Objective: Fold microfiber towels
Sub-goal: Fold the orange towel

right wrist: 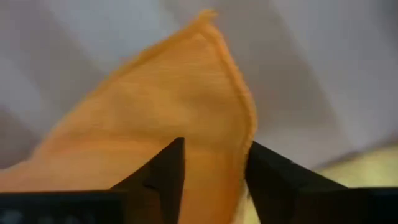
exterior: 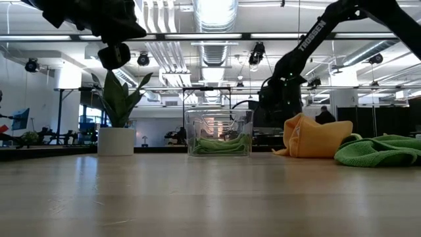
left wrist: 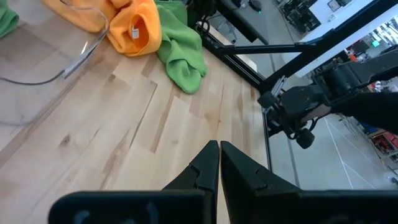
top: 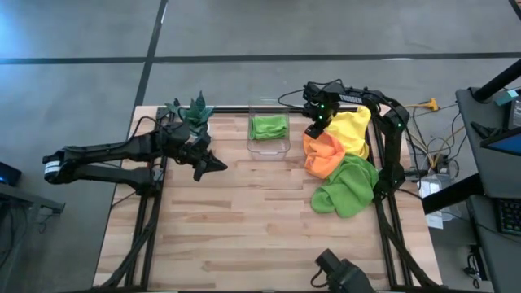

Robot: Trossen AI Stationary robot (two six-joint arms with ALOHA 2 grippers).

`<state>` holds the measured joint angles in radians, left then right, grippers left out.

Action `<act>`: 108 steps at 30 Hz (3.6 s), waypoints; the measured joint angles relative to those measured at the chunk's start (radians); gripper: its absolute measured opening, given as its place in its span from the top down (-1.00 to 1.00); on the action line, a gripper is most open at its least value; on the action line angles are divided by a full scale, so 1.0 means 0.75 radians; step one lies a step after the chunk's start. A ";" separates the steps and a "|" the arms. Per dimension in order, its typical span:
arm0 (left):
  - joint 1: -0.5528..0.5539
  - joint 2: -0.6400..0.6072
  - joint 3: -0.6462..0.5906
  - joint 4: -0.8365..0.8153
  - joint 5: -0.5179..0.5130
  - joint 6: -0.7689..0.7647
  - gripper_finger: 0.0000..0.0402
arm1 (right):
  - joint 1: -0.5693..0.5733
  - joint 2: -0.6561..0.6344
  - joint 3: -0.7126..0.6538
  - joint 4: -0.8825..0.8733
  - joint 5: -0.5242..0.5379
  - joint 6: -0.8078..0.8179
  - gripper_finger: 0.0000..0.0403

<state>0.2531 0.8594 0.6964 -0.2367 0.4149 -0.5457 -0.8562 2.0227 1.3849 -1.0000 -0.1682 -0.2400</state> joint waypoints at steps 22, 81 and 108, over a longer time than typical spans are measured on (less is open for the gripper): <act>0.000 -0.002 0.000 0.001 -0.006 0.113 1.00 | 0.064 -0.742 -0.006 -0.088 -0.055 0.338 0.96; 0.003 -0.092 0.016 0.188 0.246 0.180 1.00 | 1.297 -0.624 0.050 1.192 0.231 1.087 0.96; 0.004 -0.303 0.015 0.150 -0.456 0.259 1.00 | 1.394 -0.265 0.963 0.452 -0.278 1.062 0.96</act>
<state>0.2560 0.6325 0.7074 -0.1242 0.0725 -0.3511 0.1892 1.8237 2.1071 -0.6612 -0.3770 0.5564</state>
